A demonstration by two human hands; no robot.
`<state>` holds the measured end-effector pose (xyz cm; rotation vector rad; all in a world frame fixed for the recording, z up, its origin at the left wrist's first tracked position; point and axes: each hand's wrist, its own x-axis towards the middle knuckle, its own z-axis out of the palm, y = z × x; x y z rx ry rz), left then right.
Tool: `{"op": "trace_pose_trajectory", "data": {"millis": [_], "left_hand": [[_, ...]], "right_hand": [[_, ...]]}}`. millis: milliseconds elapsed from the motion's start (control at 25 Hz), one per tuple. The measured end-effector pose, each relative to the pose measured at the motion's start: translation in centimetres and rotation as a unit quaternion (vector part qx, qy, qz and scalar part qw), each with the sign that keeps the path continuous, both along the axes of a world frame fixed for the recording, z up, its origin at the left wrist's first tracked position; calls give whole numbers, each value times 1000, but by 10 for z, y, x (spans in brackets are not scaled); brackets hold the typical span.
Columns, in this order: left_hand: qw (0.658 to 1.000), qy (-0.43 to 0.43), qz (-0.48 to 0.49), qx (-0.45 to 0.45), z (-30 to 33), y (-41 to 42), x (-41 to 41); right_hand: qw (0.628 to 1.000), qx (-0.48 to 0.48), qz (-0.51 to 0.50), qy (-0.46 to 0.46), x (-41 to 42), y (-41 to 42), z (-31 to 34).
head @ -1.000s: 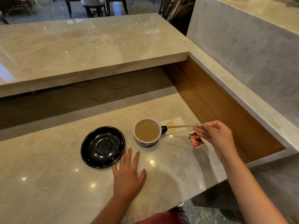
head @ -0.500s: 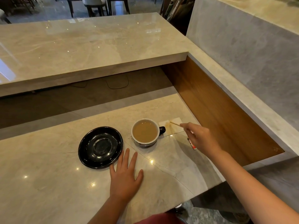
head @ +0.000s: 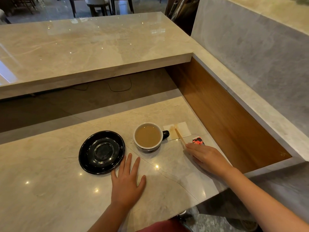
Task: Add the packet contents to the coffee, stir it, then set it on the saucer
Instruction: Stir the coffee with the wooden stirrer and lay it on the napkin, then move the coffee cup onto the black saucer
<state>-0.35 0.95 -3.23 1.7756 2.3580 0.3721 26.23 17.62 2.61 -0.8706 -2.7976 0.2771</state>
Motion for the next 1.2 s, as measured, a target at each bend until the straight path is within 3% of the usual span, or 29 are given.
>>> {"op": "trace_pose_trajectory", "data": {"millis": [520, 800, 960, 1200], "left_hand": [[1000, 2, 1, -5, -1, 1, -1], [1000, 1, 3, 0, -1, 0, 0], [1000, 1, 6, -1, -2, 0, 0], [1000, 7, 9, -8, -3, 0, -1]], "right_hand": [[994, -59, -51, -80, 2, -13, -15], [993, -81, -88, 8, -10, -17, 1], [992, -27, -96, 81, -48, -21, 32], [993, -74, -58, -75, -144, -15, 76]]}}
